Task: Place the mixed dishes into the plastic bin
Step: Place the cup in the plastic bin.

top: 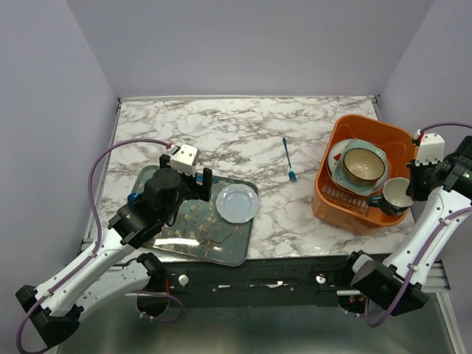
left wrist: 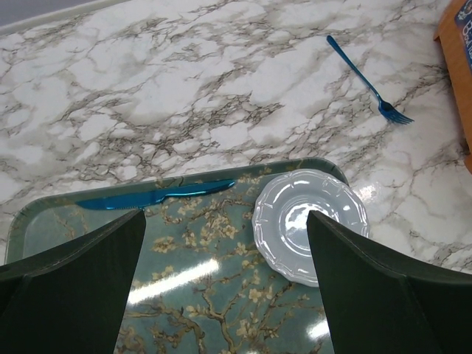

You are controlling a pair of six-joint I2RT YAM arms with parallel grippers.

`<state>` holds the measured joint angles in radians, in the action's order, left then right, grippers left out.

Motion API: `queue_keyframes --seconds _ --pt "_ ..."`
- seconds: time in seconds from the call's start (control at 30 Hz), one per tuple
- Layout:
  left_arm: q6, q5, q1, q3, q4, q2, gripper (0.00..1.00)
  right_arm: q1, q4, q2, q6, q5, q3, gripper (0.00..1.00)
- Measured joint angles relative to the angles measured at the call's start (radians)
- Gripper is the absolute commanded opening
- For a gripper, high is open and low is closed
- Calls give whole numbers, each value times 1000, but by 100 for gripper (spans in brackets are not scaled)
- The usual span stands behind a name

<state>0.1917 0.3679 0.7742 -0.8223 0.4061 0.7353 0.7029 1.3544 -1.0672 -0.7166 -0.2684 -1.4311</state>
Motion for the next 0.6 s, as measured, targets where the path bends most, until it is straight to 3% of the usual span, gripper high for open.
queue_keyframes --seconds 0.6 --pt "11 -89 -90 0 -1 14 99 0 1 -198 -148 -41 -47 1"
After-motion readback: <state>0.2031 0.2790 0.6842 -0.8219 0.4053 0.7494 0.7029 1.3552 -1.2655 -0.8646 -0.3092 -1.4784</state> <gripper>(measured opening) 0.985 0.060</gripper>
